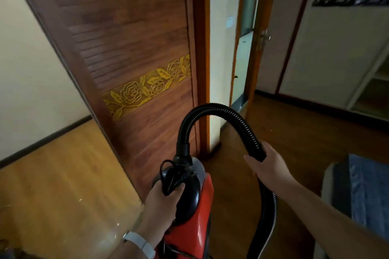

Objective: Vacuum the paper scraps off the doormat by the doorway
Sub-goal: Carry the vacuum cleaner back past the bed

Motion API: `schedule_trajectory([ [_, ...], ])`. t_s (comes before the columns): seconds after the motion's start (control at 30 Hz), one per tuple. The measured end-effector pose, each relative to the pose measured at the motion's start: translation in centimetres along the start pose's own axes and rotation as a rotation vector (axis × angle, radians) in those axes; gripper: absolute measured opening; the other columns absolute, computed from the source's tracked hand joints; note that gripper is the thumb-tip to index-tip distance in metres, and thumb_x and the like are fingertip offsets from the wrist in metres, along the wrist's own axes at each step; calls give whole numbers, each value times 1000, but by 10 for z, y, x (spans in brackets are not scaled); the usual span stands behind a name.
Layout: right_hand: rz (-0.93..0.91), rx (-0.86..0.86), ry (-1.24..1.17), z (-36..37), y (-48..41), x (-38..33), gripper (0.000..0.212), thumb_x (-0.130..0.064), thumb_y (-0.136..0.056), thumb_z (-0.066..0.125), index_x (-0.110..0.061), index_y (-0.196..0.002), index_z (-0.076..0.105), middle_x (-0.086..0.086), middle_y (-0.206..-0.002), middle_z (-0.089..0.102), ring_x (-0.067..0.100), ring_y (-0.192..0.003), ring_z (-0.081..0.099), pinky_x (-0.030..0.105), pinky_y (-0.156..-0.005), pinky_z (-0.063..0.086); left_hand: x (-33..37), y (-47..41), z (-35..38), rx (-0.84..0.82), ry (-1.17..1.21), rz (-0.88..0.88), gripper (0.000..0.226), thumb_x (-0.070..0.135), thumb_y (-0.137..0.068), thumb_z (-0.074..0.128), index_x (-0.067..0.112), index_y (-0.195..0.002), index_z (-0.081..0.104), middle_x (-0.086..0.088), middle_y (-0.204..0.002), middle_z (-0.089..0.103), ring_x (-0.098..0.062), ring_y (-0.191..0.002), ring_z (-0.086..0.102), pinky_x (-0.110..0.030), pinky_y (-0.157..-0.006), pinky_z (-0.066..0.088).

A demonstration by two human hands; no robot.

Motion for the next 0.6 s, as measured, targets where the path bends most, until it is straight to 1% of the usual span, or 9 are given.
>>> schedule_trajectory([
  [0.13, 21, 76, -78, -52, -26, 16, 18, -22, -92, 69, -25, -103, 55, 12, -82, 67, 15, -60, 59, 20, -47, 48, 51, -18, 60, -41, -30, 69, 15, 29, -94, 66, 14, -96, 65, -3, -49, 52, -14, -38, 49, -24, -38, 38],
  [0.27, 19, 170, -205, -94, -46, 23, 15, -19, -91, 68, -23, -100, 56, 12, -75, 65, 18, -58, 59, 28, -50, 50, 96, -28, 108, -108, -38, 158, 13, 28, -93, 67, 16, -97, 66, -2, -47, 51, -15, -38, 49, -23, -37, 39],
  [0.4, 15, 233, -287, -129, -65, 25, 19, -16, -91, 68, -22, -103, 55, 12, -76, 64, 19, -59, 60, 25, -49, 49, 134, -42, 146, -143, -63, 232, 13, 33, -92, 68, 22, -99, 64, 0, -46, 53, -15, -38, 50, -24, -38, 40],
  [0.53, 3, 313, -318, -158, -86, 30, 20, -15, -90, 69, -25, -101, 56, 12, -78, 65, 18, -60, 61, 23, -50, 51, 167, -63, 179, -176, -85, 309, 9, 29, -93, 65, 20, -96, 65, 3, -44, 51, -12, -35, 48, -22, -35, 36],
  [0.6, 7, 354, -316, -170, -101, 33, 20, -16, -90, 69, -27, -100, 55, 13, -80, 66, 18, -62, 62, 23, -51, 53, 177, -83, 196, -182, -98, 312, 12, 35, -91, 66, 24, -94, 65, 4, -44, 53, -13, -36, 52, -25, -39, 40],
])
Point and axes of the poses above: each hand's wrist, its own y-axis away from the middle knuckle, its own z-axis out of the palm, x = y × z, the point moved 6 cm from there along -y, towards the middle knuckle
